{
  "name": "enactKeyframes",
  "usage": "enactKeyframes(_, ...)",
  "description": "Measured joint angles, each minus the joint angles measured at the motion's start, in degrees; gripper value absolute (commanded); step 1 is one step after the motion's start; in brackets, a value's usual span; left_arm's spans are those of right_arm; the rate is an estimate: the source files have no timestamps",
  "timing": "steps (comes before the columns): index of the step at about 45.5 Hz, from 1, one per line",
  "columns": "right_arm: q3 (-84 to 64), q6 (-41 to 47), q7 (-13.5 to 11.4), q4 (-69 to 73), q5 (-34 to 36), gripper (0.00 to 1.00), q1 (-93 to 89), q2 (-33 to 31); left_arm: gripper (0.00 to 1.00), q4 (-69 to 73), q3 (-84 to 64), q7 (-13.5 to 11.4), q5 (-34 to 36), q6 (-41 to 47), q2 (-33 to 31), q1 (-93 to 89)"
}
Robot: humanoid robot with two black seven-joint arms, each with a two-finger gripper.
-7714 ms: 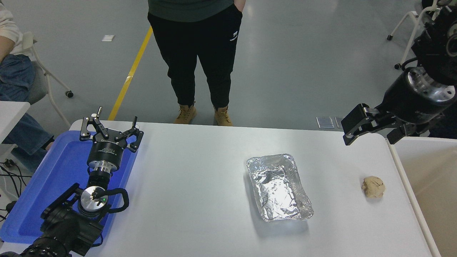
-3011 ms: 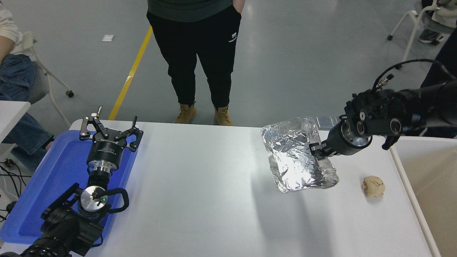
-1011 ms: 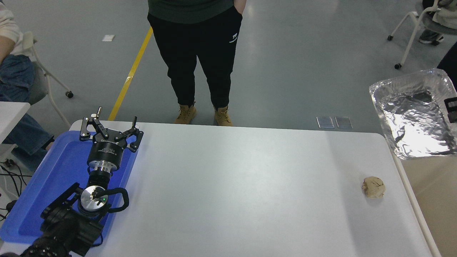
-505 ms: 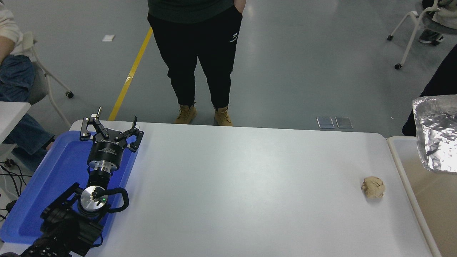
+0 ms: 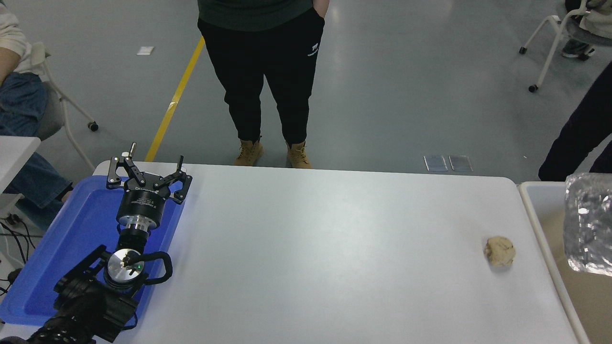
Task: Pick up foil plate and place in dustbin
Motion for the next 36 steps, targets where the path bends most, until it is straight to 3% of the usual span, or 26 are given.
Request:
enactKeyframes(17, 0.9, -4.8, 0.2, -4.9, 0.1, 0.00, -7.0, 4.4, 1.00, 0.0, 0.0, 0.0, 0.0, 0.0, 0.0, 0.0)
enactKeyframes(19, 0.9, -5.1, 0.2, -5.3, 0.1, 0.51, -7.3, 4.6, 1.00, 0.0, 0.0, 0.0, 0.0, 0.0, 0.0, 0.0)
enactKeyframes(20, 0.9, -5.3, 0.2, -5.5, 0.1, 0.65, -7.4, 4.7, 1.00, 0.0, 0.0, 0.0, 0.0, 0.0, 0.0, 0.0)
enactKeyframes(23, 1.0, -5.7, 0.2, -6.0, 0.1, 0.74, -7.8, 5.0, 1.00, 0.0, 0.0, 0.0, 0.0, 0.0, 0.0, 0.0)
enactKeyframes(26, 1.1, -6.0, 0.2, -6.4, 0.2, 1.00, -8.0, 5.2, 1.00, 0.0, 0.0, 0.0, 0.0, 0.0, 0.0, 0.0)
enactKeyframes(36, 1.2, -6.5, 0.2, -7.1, 1.4, 1.00, -8.3, 5.6, 1.00, 0.0, 0.0, 0.0, 0.0, 0.0, 0.0, 0.0)
